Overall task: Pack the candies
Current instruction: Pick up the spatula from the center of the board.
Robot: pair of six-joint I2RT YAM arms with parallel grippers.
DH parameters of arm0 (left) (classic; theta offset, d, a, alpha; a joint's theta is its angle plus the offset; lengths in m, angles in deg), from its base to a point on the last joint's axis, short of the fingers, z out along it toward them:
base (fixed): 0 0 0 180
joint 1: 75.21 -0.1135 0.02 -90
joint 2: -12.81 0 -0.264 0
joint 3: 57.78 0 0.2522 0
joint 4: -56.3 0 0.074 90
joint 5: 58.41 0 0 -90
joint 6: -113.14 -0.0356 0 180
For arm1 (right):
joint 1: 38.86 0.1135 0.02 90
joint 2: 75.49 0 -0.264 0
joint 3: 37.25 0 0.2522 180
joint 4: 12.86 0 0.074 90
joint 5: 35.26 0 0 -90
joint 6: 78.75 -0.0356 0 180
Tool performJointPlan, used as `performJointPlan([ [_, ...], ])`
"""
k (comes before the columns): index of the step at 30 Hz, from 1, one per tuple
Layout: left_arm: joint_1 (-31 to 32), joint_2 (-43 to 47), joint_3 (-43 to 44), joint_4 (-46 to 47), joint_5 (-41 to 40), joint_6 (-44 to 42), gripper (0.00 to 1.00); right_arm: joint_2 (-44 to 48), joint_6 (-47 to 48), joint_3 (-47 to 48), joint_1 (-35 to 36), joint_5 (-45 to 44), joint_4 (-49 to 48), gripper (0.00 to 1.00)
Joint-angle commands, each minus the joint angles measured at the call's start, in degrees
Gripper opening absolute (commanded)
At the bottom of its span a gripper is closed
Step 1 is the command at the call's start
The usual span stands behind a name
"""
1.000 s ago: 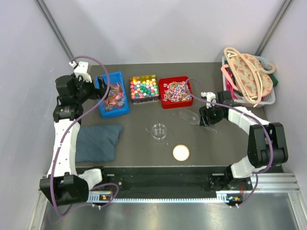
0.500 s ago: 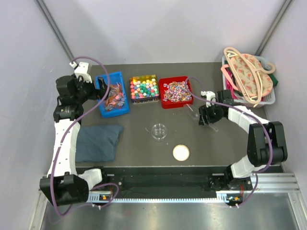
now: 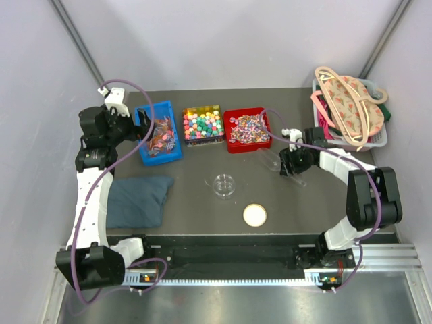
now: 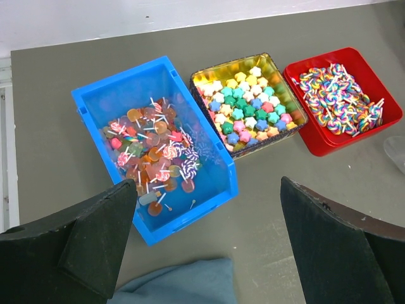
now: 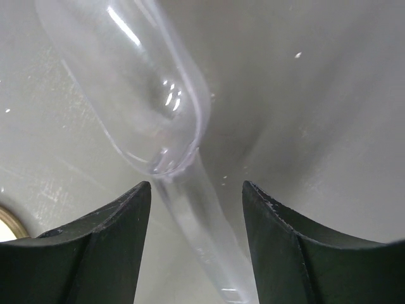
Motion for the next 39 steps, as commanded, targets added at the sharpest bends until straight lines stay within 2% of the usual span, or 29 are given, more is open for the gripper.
performJointPlan([
  [1,0.06,0.92,-0.28,2.96,0.92,0.62,0.99,0.24,0.03,-0.05,-0.59,-1.67,-4.07,0.59],
  [19,0.14,1.01,-1.33,3.31,1.01,0.62,0.99,4.98,3.45,-5.59,4.32,-6.95,-10.92,0.61],
  [35,0.14,0.93,-2.48,3.93,0.92,0.62,0.99,5.95,6.00,-9.45,10.13,-13.72,-20.06,0.56],
  [39,0.14,0.84,-2.65,4.19,1.09,0.62,0.99,5.16,5.65,-10.16,10.48,-14.33,-20.77,0.52],
])
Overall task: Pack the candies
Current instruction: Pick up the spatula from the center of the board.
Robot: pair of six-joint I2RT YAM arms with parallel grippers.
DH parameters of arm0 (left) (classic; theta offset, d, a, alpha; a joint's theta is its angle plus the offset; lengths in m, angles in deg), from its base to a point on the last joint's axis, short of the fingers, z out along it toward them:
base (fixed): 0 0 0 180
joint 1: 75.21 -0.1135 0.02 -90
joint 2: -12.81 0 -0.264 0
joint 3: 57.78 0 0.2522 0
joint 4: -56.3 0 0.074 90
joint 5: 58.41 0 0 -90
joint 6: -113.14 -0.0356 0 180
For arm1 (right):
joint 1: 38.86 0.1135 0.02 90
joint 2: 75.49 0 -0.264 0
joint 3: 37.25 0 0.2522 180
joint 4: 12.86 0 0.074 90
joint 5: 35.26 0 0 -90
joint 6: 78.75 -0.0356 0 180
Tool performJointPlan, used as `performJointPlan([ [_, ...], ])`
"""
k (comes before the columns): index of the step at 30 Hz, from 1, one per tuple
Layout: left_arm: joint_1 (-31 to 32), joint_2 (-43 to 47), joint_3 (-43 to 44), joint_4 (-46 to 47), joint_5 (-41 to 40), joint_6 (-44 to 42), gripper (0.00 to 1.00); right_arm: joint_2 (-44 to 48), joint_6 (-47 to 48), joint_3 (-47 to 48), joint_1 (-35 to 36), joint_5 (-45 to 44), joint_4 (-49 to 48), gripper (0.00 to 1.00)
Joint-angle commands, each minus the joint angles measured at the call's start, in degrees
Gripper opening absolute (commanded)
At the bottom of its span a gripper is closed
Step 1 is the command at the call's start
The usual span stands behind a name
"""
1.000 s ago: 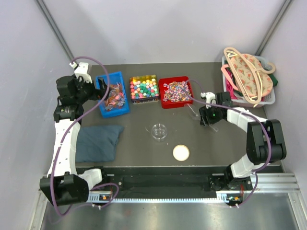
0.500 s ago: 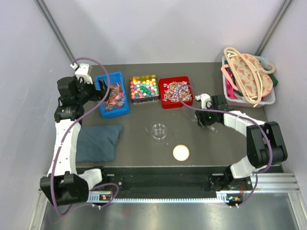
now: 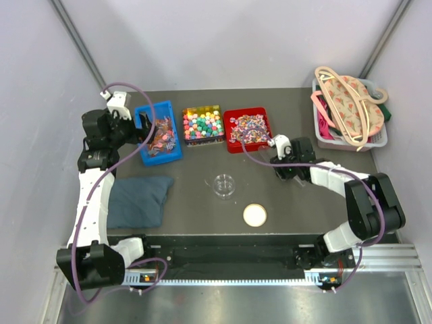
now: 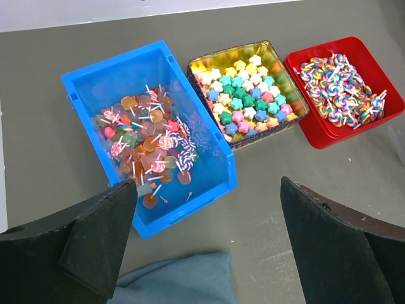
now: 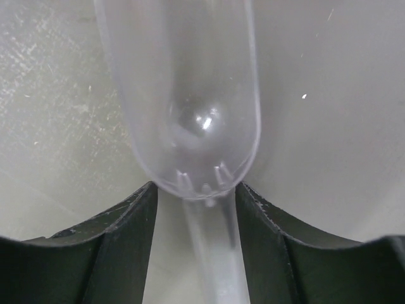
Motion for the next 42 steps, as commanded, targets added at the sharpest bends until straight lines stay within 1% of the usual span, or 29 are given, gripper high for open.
performJointPlan([
  [1,0.23,0.84,-0.14,3.56,0.94,0.18,0.99,0.85,0.58,-0.58,0.80,-1.46,-4.25,0.50],
  [2,0.23,0.92,-0.14,3.64,1.03,0.18,0.99,0.85,0.49,-0.76,0.71,-1.72,-6.16,0.49],
  [3,0.14,0.93,-0.05,3.56,1.03,0.10,0.99,0.85,0.32,-1.02,0.80,-1.81,-6.62,0.40],
  [5,0.23,0.75,-0.23,3.73,1.20,0.18,0.99,0.76,0.23,-1.02,0.71,-1.81,-6.97,0.29],
  [6,0.14,0.66,-0.23,3.82,1.12,0.18,0.99,0.68,0.14,-0.94,0.80,-1.72,-7.06,0.14],
  [7,0.14,0.66,-0.40,3.91,1.29,0.18,0.99,0.76,0.14,-0.85,0.89,-1.72,-6.97,0.07],
  [8,0.14,0.57,-0.49,4.00,1.64,0.18,0.99,1.29,0.14,-0.67,0.89,-1.90,-6.80,0.02],
  [9,0.32,0.49,-0.58,4.08,1.99,0.18,0.99,1.73,0.23,-0.50,0.89,-1.99,-6.19,0.00],
  [11,0.58,-0.13,-0.75,4.08,2.78,0.18,0.99,3.65,0.84,0.64,0.89,-2.60,-4.87,0.00],
  [14,1.72,-1.18,-0.84,4.09,4.10,0.18,0.99,6.20,1.54,3.01,0.89,-1.64,0.49,0.00],
  [16,3.65,-1.88,-0.58,4.17,5.07,0.18,0.99,10.07,2.51,3.98,0.97,-0.06,4.25,0.00],
  [19,7.17,-3.55,0.56,5.22,6.74,0.01,0.99,16.48,4.97,5.91,3.17,-0.14,6.82,0.00],
  [20,7.96,-4.78,0.83,5.58,7.44,-0.34,0.99,18.32,5.93,6.96,5.26,-1.01,8.65,0.00],
  [21,10.66,-5.48,1.52,5.58,8.23,-0.86,0.99,19.82,7.51,7.58,6.33,-1.37,9.37,0.00],
  [23,12.62,-8.02,4.25,4.88,12.52,-1.05,0.99,23.25,9.27,9.86,9.14,-3.55,11.99,0.00],
  [24,14.28,-9.00,5.30,4.70,14.28,-0.78,0.99,23.87,10.85,10.83,11.93,-4.26,12.88,0.00],
  [25,14.99,-10.05,7.40,4.70,18.65,-0.35,0.99,24.84,11.30,11.71,12.66,-4.53,13.76,0.00],
  [26,15.52,-11.98,8.38,4.96,21.04,0.18,0.99,25.02,11.65,13.55,13.19,-4.71,15.33,0.00],
  [27,16.39,-13.13,10.65,4.96,23.24,0.18,0.99,25.11,11.83,14.35,13.71,-4.97,15.52,0.00],
  [28,16.66,-14.18,11.72,5.05,27.79,2.01,0.99,25.11,12.09,14.97,14.07,-5.32,16.05,0.00],
  [33,18.16,-21.65,17.34,6.19,36.96,6.50,0.99,24.06,15.17,17.43,18.46,-11.21,17.55,0.00],
  [35,19.30,-23.67,17.61,7.33,38.46,7.83,0.99,23.70,15.96,16.39,20.66,-14.10,16.41,0.00],
  [39,22.11,-26.75,18.49,6.99,37.24,8.27,0.99,23.00,19.73,12.69,24.08,-19.99,10.53,0.00],
  [40,22.64,-27.37,18.58,6.46,36.72,8.18,0.99,22.83,20.35,11.99,25.22,-21.14,8.43,0.00],
  [42,24.05,-28.95,19.37,4.53,35.23,6.00,0.99,21.86,21.06,11.11,25.76,-22.81,7.36,0.00],
])
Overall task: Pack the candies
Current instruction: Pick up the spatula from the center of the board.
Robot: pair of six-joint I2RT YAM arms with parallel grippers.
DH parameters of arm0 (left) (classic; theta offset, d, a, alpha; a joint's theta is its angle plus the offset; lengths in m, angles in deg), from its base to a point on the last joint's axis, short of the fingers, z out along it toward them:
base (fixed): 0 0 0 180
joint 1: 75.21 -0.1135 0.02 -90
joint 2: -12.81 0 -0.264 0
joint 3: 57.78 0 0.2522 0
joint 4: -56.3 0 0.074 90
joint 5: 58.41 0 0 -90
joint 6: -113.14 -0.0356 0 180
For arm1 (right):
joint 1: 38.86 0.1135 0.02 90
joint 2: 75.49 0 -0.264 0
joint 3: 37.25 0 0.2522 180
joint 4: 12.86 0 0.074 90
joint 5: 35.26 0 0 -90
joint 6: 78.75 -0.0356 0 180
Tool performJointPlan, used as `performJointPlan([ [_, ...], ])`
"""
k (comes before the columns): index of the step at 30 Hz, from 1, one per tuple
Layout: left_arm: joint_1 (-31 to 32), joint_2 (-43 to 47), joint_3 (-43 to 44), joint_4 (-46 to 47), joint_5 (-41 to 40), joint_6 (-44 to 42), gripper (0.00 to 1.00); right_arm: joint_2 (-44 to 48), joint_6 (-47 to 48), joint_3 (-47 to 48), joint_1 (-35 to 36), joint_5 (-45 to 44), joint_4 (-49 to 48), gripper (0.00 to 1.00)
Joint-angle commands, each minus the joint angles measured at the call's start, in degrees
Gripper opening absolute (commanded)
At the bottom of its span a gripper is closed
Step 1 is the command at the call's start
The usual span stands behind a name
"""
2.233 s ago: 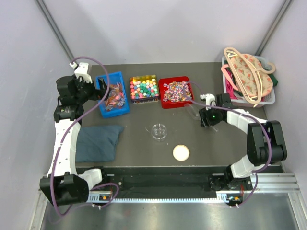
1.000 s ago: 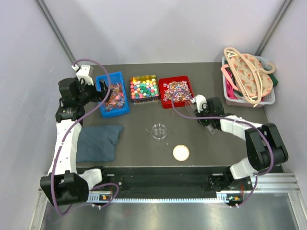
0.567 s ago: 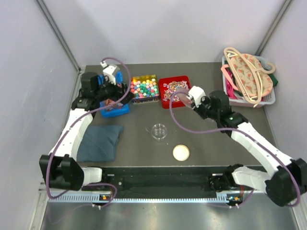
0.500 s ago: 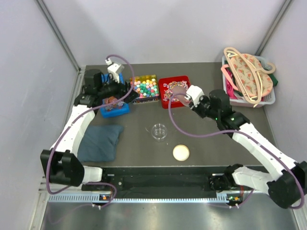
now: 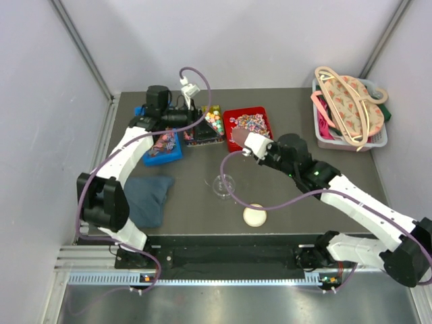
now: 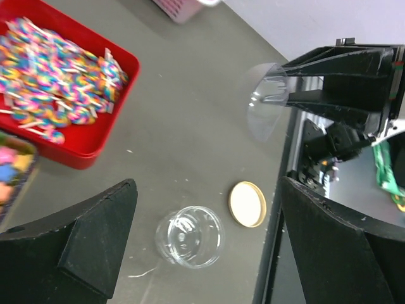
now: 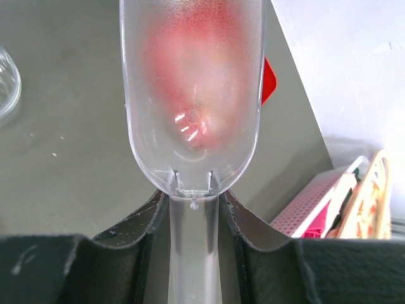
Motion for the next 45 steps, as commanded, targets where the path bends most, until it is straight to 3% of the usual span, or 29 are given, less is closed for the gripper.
performJointPlan([
  [1,3.00,-2.79,3.42,-1.54,0.53,-1.86,0.99,-1.79,3.79,-2.07,2.76,-7.25,-7.59,0.00],
  [13,8.63,-6.13,4.30,-4.37,-3.86,-5.73,0.97,-4.52,5.46,-2.61,6.99,-9.89,-11.30,0.00],
  [24,10.39,-8.77,4.56,-4.72,-4.31,-6.35,0.84,-5.40,3.44,-1.37,9.89,-8.93,-11.38,0.00],
  [27,10.56,-9.21,4.56,-4.64,-3.26,-6.35,0.70,-5.48,3.18,-1.46,10.42,-9.19,-12.44,0.00],
  [31,10.83,-9.91,5.26,-5.51,-2.29,-7.65,0.27,-5.66,2.83,-0.94,10.59,-9.89,-14.02,0.00],
  [36,11.44,-10.18,5.70,-6.65,-1.50,-8.46,0.00,-6.01,2.30,-0.41,11.21,-10.16,-14.54,0.00],
  [38,11.62,-10.18,5.62,-7.18,-1.14,-9.15,0.00,-5.84,1.95,-0.41,11.38,-10.25,-14.81,0.01],
  [39,11.53,-10.27,5.53,-7.71,-0.79,-9.42,0.00,-5.66,1.77,-0.32,11.38,-10.16,-13.94,0.06],
  [40,11.62,-10.01,5.44,-7.97,-0.53,-9.68,0.00,-5.49,1.68,0.03,11.38,-9.29,-13.06,0.24],
  [41,11.62,-9.92,5.35,-8.41,0.34,-10.38,0.00,-5.05,1.60,0.03,11.30,-8.84,-12.44,0.34],
  [45,11.62,-9.30,5.44,-10.26,3.16,-12.06,0.00,-0.75,2.30,-1.81,11.21,-5.86,-12.61,0.48],
])
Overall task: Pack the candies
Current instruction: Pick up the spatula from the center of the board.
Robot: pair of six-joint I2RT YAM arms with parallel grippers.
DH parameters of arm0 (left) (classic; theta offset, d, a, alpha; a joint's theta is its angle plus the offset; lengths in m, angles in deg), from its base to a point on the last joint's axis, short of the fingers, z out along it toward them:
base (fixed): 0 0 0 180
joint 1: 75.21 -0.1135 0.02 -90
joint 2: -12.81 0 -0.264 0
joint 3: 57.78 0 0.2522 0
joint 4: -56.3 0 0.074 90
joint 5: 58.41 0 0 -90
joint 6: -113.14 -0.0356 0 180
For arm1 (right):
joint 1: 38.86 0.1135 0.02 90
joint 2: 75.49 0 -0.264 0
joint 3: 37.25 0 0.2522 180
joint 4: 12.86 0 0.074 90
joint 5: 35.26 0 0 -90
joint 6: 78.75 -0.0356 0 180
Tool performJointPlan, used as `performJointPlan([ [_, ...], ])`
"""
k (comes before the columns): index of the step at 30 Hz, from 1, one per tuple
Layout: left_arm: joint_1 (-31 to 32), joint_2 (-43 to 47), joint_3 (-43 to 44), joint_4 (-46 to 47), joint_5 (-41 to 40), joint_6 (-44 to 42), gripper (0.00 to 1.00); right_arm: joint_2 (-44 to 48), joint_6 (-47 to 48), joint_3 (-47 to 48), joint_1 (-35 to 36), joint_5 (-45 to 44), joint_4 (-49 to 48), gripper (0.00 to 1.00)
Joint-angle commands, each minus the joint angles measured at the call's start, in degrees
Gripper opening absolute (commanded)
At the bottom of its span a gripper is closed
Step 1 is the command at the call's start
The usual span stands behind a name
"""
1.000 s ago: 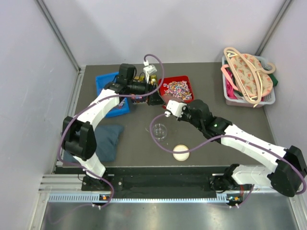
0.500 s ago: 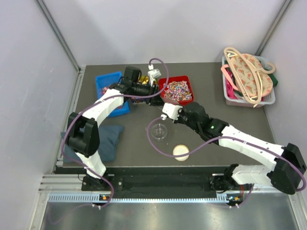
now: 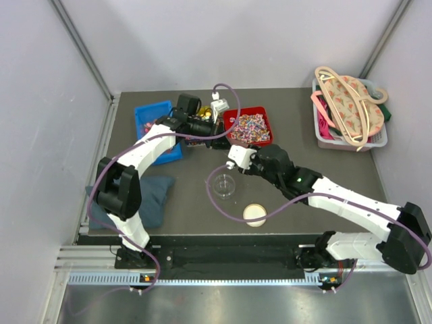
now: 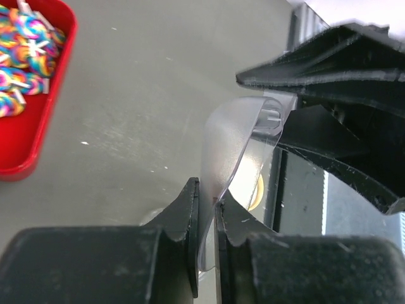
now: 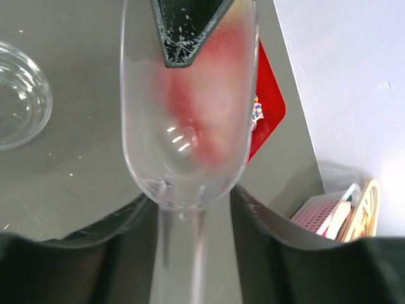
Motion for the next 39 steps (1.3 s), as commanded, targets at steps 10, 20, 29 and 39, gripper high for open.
performJointPlan([
  [10,0.60,0.31,3.39,-7.95,9.99,-7.77,0.00,10.04,-1.22,-0.45,0.06,7.94,-3.83,0.39],
  [20,0.95,-0.13,3.31,-8.66,8.23,-8.31,0.13,8.99,-1.93,1.04,0.06,7.59,-3.66,0.00],
  [29,-2.46,1.98,4.09,-7.17,5.77,-7.43,0.82,9.69,-1.84,-0.36,-1.35,6.89,-2.43,0.00],
  [39,-18.37,5.23,5.51,-2.94,-5.81,-5.48,0.99,9.60,-3.33,1.74,-3.11,8.64,2.32,0.00],
])
